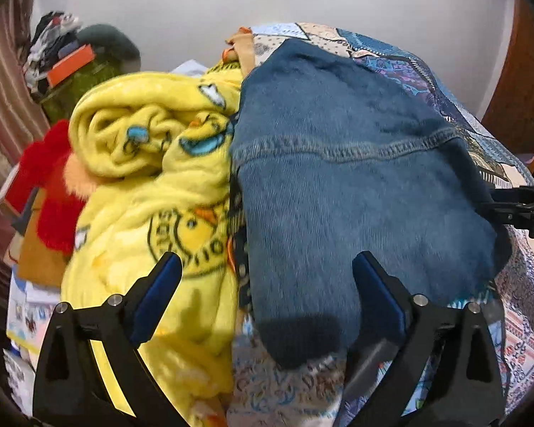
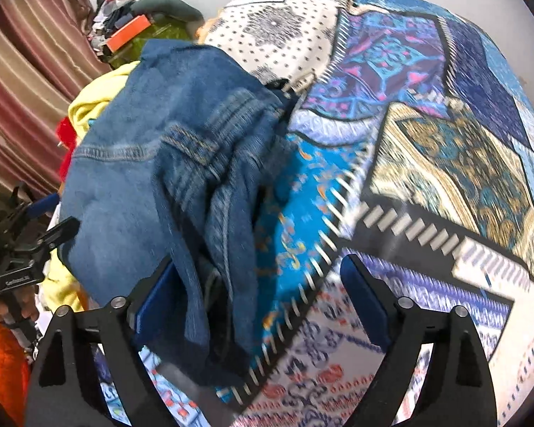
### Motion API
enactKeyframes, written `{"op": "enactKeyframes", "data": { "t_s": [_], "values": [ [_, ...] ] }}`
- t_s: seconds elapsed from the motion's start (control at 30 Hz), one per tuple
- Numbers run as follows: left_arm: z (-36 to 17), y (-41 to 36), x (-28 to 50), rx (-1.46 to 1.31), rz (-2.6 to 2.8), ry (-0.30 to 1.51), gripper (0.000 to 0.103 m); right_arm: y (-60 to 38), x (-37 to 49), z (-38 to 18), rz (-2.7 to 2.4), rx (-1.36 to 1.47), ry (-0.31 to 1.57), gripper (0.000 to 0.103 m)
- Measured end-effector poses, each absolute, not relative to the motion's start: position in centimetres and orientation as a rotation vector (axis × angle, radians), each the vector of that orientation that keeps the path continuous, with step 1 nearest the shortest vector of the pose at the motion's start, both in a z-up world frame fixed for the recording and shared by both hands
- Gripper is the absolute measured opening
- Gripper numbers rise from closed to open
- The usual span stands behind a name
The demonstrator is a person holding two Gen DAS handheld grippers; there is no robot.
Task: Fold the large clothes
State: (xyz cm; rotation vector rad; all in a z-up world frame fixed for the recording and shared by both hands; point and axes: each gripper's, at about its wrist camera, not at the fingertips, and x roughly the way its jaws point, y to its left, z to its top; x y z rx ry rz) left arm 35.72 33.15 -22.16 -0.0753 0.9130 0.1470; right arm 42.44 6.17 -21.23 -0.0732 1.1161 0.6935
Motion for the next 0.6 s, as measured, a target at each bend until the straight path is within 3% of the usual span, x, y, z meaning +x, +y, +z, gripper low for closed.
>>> {"op": "enactKeyframes", "data": {
  "t_s": [0.27,0.6],
  "values": [
    [-20.4,32.4,33.6,-0.098,0.202,0.957,0.097,4.2,39.6,-19.9,0.638,-0.124,1.140,0.091],
    [-8.3,26.8,26.2,-0.018,0.208,0.683,0.097,2.9,32.5,-9.6,0.752,-0.082,0.893,0.091]
  ]
}}
